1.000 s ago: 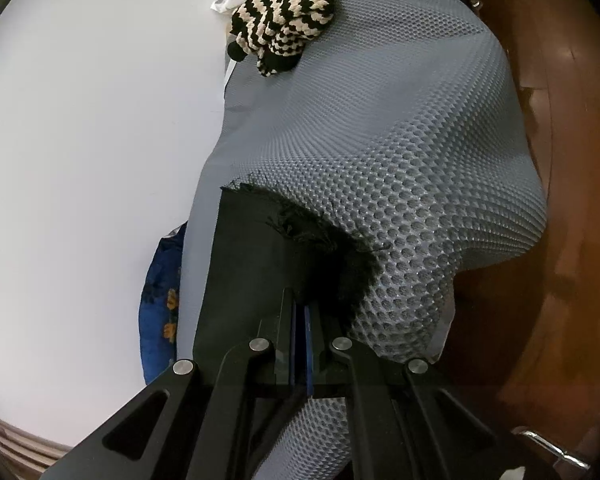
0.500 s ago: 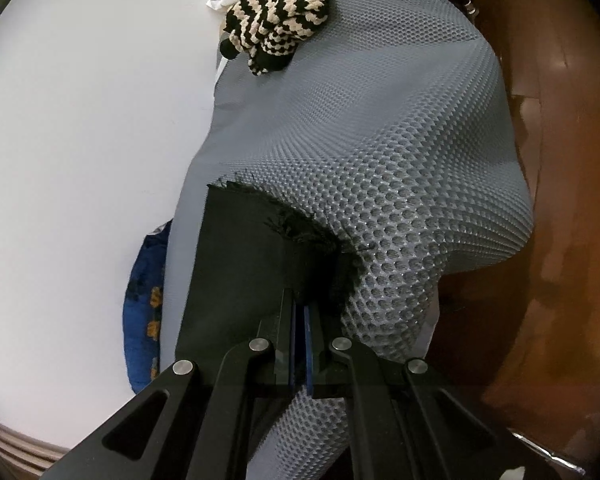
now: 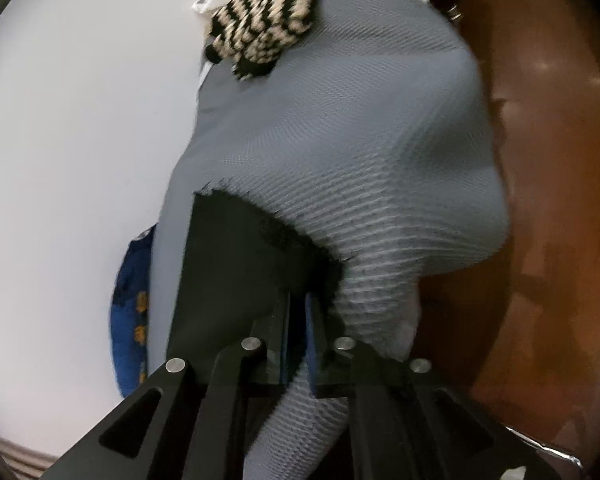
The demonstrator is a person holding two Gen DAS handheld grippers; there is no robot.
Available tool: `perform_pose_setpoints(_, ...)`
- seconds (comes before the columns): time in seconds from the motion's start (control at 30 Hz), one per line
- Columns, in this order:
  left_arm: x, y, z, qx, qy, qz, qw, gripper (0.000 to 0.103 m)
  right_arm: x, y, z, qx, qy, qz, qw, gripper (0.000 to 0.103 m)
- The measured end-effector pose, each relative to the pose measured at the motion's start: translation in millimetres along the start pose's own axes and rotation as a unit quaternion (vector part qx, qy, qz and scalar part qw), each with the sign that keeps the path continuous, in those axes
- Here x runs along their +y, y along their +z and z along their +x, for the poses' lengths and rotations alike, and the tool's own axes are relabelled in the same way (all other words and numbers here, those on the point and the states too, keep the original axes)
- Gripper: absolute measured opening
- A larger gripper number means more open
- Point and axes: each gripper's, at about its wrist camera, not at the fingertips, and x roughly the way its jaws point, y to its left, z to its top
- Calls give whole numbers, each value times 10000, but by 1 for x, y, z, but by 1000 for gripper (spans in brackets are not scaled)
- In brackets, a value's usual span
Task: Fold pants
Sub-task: 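Open both grippers, release the folded pants and lift away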
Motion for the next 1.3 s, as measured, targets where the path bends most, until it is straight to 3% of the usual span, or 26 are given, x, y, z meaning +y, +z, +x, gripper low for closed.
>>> perform_pose_setpoints(0.13, 59, -24, -29, -260, 908, -682, 9932, 60, 24, -10, -27, -151, 290, -279, 9991, 14)
perform_pose_setpoints(0.17, 68, -29, -33, -285, 1091, -763, 9907, 60, 37, -17, -28, -82, 468, -474, 9977, 14)
perform_pose_setpoints(0.2, 75, -34, -36, -281, 1250, -829, 9883, 60, 61, -30, -24, 214, 916, -778, 9925, 14)
perform_pose_setpoints(0.27, 89, -44, -40, -266, 1426, -943, 9849, 60, 101, -63, -8, 1001, 1531, -1293, 9746, 14)
perform_pose_setpoints(0.3, 91, -46, -41, -274, 1470, -954, 9842, 60, 128, -89, 5, 1522, 1709, -1702, 9585, 15)
perform_pose_setpoints(0.4, 93, -52, -39, -301, 1627, -818, 9828, 60, 180, -161, 33, 2556, 2002, -2565, 9104, 15)
perform_pose_setpoints(0.43, 91, -54, -36, -280, 1751, -733, 9814, 60, 197, -193, 44, 2904, 1994, -2955, 8880, 15)
perform_pose_setpoints(0.53, 98, -60, -26, -66, 1813, -675, 9811, 60, 223, -253, 63, 3258, 1911, -3628, 8519, 15)
perform_pose_setpoints(0.6, 103, -67, -24, 49, 1765, -759, 9814, 60, 227, -282, 77, 3359, 1717, -3980, 8362, 14)
perform_pose_setpoints(0.73, 110, -78, -29, 82, 1516, -849, 9848, 60, 218, -317, 96, 3662, 1416, -4225, 8169, 15)
perform_pose_setpoints(0.83, 111, -82, -33, 198, 1382, -761, 9873, 60, 208, -334, 102, 4029, 1179, -4381, 7949, 13)
perform_pose_setpoints(0.9, 111, -85, -37, 233, 1301, -696, 9888, 60, 210, -332, 97, 4025, 1100, -4598, 7839, 12)
perform_pose_setpoints(1.03, 109, -80, -50, 230, 1149, -742, 9903, 60, 230, -322, 86, 4018, 1330, -4622, 7793, 15)
perform_pose_setpoints(1.1, 105, -71, -64, -84, 1041, -797, 9913, 60, 249, -298, 79, 3805, 1697, -4429, 7939, 19)
perform_pose_setpoints(1.2, 102, -51, -74, -510, 979, -769, 9909, 65, 279, -271, 91, 3300, 1908, -4201, 8235, 36)
perform_pose_setpoints(1.23, 102, -45, -70, -549, 992, -713, 9910, 65, 288, -269, 95, 3209, 1951, -4193, 8266, 36)
perform_pose_setpoints(1.3, 104, -40, -60, -548, 1190, -593, 9896, 65, 310, -263, 107, 3070, 2007, -4371, 8212, 36)
